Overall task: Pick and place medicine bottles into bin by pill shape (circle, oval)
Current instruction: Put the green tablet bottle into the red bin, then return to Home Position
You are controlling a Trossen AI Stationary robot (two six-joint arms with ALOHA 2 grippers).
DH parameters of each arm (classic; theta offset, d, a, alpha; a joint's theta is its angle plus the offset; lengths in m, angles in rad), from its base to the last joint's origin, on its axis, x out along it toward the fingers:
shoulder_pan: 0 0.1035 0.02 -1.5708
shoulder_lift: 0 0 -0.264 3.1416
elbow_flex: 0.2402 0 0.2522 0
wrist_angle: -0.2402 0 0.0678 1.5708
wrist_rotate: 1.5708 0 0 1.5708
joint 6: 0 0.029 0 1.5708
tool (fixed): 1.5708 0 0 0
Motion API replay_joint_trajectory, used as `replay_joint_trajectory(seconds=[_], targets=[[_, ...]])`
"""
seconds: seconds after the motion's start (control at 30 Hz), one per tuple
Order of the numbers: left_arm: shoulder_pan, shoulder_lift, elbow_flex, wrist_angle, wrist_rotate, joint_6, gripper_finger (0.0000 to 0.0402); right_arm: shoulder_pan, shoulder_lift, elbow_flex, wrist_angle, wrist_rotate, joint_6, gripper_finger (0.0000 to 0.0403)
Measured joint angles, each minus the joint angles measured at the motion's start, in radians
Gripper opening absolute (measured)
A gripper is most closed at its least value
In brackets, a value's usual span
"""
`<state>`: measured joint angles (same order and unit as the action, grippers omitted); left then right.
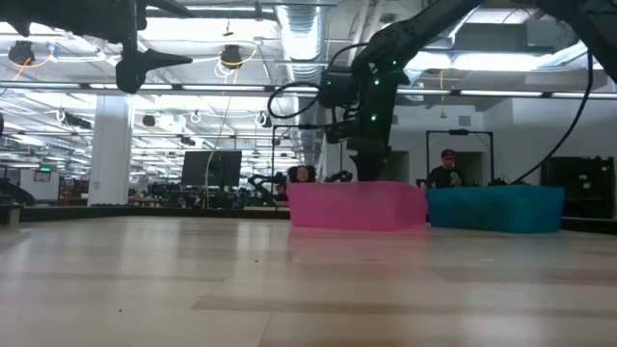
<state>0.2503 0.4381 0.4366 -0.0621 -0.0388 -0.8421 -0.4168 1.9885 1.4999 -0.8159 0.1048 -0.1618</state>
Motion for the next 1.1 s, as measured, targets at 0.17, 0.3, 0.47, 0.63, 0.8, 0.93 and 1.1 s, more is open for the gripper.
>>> replay_joint_trajectory(seconds=[0.17,0.3,0.47,0.63,0.8,0.93,1.1], targets=[[0.0,0.0,0.0,0.0,0.0,0.0,0.03,-0.002,0.011,0.001,0.006,0.006,0.004,0.0121],[0.0,0.0,0.0,0.0,0.0,0.0,0.03,-0.005,0.013,0.0,0.009,0.004,0.004,0.0121],[0.0,0.0,0.0,0.0,0.001,0.004,0.03,-0.005,0.013,0.0,0.009,0.004,0.004,0.0127],[0.0,0.0,0.0,0.0,0.001,0.006,0.03,-0.005,0.013,0.0,0.009,0.003,0.004,0.0159],[0.0,0.0,0.0,0.0,0.0,0.006,0.03,-0.005,0.013,0.0,0.006,0.003,0.006,0.0203],[0.0,0.0,0.0,0.0,0.0,0.007,0.03,-0.005,0.003,0.001,-0.01,-0.002,0.039,0.023],[0.0,0.0,0.0,0.01,-0.001,0.003,0.03,-0.009,-0.038,0.06,-0.092,-0.003,0.034,0.0243]])
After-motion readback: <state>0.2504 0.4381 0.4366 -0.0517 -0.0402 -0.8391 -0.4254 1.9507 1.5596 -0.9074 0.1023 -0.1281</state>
